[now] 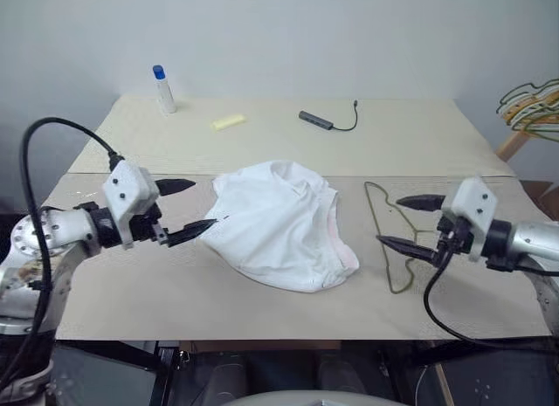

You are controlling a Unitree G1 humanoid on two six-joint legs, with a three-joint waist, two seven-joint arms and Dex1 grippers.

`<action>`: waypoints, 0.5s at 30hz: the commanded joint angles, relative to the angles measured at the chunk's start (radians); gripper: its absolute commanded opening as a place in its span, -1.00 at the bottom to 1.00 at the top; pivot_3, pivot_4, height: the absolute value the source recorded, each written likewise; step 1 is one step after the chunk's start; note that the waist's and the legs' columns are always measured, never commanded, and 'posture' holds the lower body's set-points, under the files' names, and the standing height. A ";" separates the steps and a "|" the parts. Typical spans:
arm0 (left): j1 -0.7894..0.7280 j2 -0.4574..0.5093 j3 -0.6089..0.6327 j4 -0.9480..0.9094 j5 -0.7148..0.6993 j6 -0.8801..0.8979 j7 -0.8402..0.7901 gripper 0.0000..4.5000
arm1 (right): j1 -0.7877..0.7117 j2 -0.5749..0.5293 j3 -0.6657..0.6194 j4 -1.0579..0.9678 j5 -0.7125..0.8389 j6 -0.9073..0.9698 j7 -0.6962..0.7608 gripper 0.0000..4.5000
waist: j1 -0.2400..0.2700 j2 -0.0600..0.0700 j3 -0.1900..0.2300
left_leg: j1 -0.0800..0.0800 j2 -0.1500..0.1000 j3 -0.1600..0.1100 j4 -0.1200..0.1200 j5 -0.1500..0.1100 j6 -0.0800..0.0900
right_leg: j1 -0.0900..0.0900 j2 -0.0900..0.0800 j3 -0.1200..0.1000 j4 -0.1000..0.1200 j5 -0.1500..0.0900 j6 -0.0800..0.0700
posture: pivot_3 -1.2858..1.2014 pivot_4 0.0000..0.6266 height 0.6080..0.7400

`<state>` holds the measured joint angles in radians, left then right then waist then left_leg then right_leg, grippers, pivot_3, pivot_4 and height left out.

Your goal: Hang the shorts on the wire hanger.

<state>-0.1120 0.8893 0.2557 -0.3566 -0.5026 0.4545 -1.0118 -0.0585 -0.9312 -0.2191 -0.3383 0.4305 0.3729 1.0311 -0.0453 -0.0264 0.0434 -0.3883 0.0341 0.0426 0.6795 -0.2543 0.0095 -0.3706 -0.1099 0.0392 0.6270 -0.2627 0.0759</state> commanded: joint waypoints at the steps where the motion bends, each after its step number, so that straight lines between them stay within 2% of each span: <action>1: 0.011 0.017 0.026 -0.014 -0.038 -0.035 -0.063 0.89 | 0.028 -0.031 -0.007 -0.025 -0.063 -0.098 0.027 0.99 | 0.000 0.000 0.000 | 0.000 0.000 0.000 0.000 0.000 0.000 | 0.000 0.000 0.000 0.000 0.000 0.000 | -0.03 -1.00 1.00; 7: 0.017 -0.004 -0.021 -0.030 -0.027 -0.069 -0.073 0.89 | 0.107 -0.026 0.175 -0.043 -0.321 -0.296 -0.023 0.99 | -0.001 0.000 0.000 | 0.000 0.000 0.001 0.000 0.000 0.000 | 0.000 0.000 0.000 0.000 0.000 0.000 | -0.05 -1.00 1.00; 11: -0.010 -0.022 -0.058 -0.021 -0.018 -0.081 -0.066 0.89 | 0.048 0.021 0.322 -0.016 -0.534 -0.407 -0.118 0.99 | -0.007 0.000 0.000 | 0.001 0.000 0.002 0.000 0.000 -0.001 | -0.001 0.000 0.001 0.001 0.000 0.000 | -0.06 -1.00 1.00; 15: -0.030 -0.028 -0.074 -0.011 -0.014 -0.086 -0.071 0.89 | -0.011 0.049 0.424 0.014 -0.673 -0.477 -0.152 0.99 | -0.024 0.000 -0.001 | 0.001 0.000 0.002 0.000 0.000 -0.001 | -0.001 0.001 0.001 0.001 -0.001 -0.001 | -0.06 -1.00 1.00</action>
<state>-0.1213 0.8618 0.1767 -0.3635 -0.5148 0.3847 -1.0819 -0.0464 -0.8854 0.1893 -0.3272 -0.1870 -0.0612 0.9001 -0.0694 -0.0261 0.0429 -0.3877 0.0346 0.0445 0.6793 -0.2546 0.0085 -0.3717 -0.1094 0.0405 0.6283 -0.2633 0.0753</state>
